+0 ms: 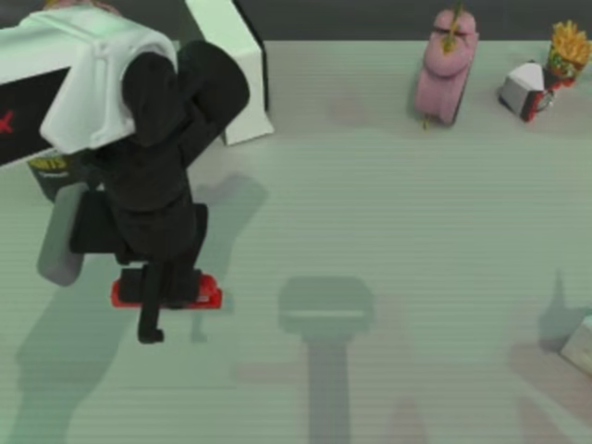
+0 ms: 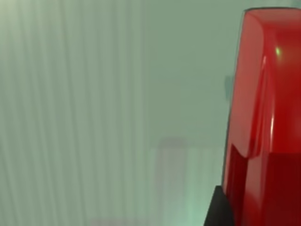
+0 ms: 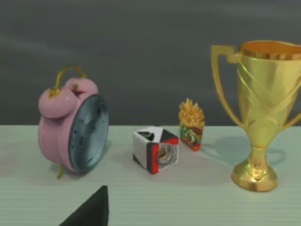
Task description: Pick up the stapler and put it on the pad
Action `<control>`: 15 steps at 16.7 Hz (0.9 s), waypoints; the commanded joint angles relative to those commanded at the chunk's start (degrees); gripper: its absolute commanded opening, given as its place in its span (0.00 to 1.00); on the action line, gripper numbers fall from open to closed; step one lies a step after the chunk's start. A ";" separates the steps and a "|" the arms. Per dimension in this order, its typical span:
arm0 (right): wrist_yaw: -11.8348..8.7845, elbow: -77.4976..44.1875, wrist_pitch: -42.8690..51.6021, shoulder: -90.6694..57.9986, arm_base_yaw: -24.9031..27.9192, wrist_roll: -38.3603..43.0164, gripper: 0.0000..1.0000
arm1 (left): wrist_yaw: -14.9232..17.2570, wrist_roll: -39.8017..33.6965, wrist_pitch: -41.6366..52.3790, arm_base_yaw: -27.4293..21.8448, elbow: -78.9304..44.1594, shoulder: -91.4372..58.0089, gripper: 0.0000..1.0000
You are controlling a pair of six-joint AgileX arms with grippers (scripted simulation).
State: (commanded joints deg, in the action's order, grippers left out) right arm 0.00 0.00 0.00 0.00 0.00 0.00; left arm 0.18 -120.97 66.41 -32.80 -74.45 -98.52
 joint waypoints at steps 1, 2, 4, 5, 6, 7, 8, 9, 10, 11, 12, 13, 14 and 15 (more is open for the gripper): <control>0.00 0.00 0.00 0.00 0.00 0.00 1.00 | -0.03 0.02 -0.76 0.06 0.55 -0.22 0.00; 0.00 0.00 0.00 0.00 0.00 0.00 1.00 | -0.06 0.03 -2.11 0.18 1.47 -0.61 0.00; 0.00 0.00 0.00 0.00 0.00 0.00 1.00 | -0.12 0.15 -6.65 0.50 4.48 -1.91 0.00; 0.00 0.00 0.00 0.00 0.00 0.00 1.00 | -0.12 0.28 -9.78 0.67 6.38 -2.76 0.00; 0.00 0.00 0.00 0.00 0.00 0.00 1.00 | -0.10 0.43 -13.24 0.80 8.39 -3.71 0.00; 0.00 0.00 0.00 0.00 0.00 0.00 1.00 | -0.06 0.58 -16.30 0.88 10.38 -4.69 0.00; 0.00 0.00 0.00 0.00 0.00 0.00 1.00 | -0.02 0.73 -18.77 0.95 12.20 -5.55 0.00; 0.00 0.00 0.00 0.00 0.00 0.00 1.00 | 0.04 0.83 -20.64 1.06 13.68 -6.23 0.00; 0.00 0.00 0.00 0.00 0.00 0.00 1.00 | 0.07 0.90 -21.91 1.16 14.77 -6.71 0.00; 0.00 0.00 0.00 0.00 0.00 0.00 1.00 | 0.09 0.94 -22.59 1.22 15.39 -6.99 0.00; 0.00 0.00 0.00 0.00 0.00 0.00 1.00 | 0.10 0.93 -22.69 1.23 15.48 -7.04 0.00; 0.00 0.00 0.00 0.00 0.00 0.00 1.00 | 0.10 0.93 -22.69 1.23 15.48 -7.04 0.00; 0.00 0.00 0.00 0.00 0.00 0.00 1.00 | 0.10 0.93 -22.69 1.23 15.48 -7.04 0.00; 0.00 0.00 0.00 0.00 0.00 0.00 1.00 | 0.10 0.93 -22.69 1.23 15.48 -7.04 0.00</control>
State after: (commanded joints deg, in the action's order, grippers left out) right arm 0.00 0.00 0.00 0.00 0.00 0.00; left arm 0.28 -120.03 43.72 -31.57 -58.96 -105.55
